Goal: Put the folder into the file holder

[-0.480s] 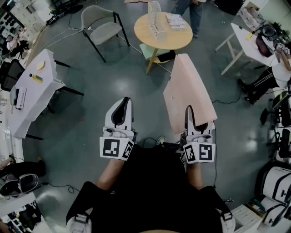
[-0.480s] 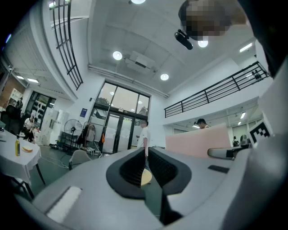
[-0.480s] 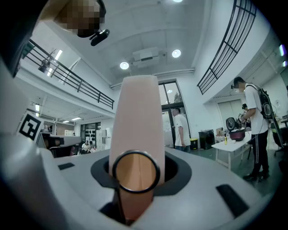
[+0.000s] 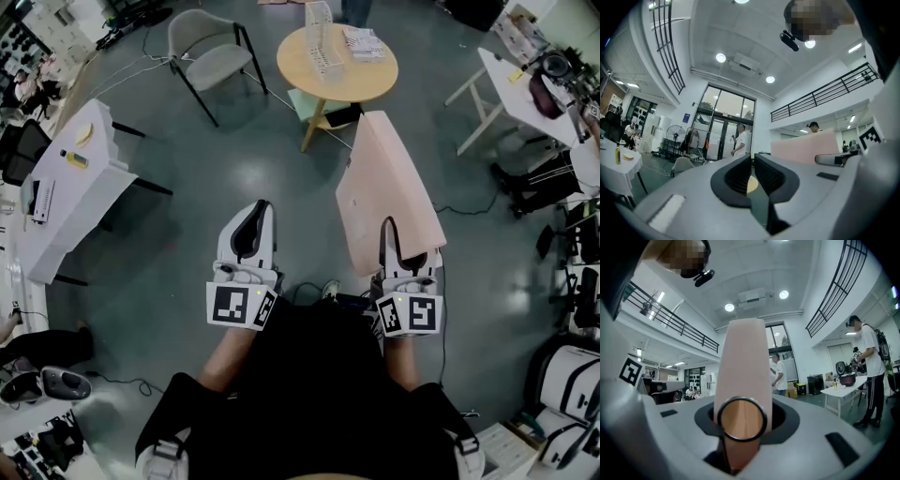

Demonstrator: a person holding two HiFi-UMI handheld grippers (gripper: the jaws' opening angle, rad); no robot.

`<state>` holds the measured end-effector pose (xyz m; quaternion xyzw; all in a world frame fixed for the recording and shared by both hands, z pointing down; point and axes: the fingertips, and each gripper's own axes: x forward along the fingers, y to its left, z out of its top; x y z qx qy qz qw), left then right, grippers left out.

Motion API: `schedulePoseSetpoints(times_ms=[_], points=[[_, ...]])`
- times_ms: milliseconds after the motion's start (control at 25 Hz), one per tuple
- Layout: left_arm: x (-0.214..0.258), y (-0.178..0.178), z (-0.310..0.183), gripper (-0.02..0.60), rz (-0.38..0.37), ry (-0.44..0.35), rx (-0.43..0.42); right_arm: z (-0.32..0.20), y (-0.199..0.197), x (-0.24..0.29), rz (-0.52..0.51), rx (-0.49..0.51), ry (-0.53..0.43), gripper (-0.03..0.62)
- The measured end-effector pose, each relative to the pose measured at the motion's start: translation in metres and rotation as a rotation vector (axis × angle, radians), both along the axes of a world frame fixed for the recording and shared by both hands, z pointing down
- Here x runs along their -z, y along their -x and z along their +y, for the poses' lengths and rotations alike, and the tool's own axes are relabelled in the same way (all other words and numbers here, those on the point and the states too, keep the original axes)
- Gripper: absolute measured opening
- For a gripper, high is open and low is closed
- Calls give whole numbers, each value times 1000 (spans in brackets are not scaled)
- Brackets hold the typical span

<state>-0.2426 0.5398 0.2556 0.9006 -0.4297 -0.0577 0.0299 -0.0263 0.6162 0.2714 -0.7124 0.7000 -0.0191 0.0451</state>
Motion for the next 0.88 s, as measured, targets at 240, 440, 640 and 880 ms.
schedulePoseSetpoints(times_ms=[240, 440, 640, 880], points=[[-1, -13, 4, 23, -8, -4, -2, 3, -9, 1, -15, 8, -13, 135], [-2, -33, 10, 23, -13, -7, 6, 9, -26, -2, -17, 23, -17, 135], [-1, -60, 18, 23, -13, -15, 20, 14, -52, -6, -19, 35, -21, 135], [2, -91, 36, 23, -26, -40, 38, 22, -84, -7, -26, 55, -37, 135]])
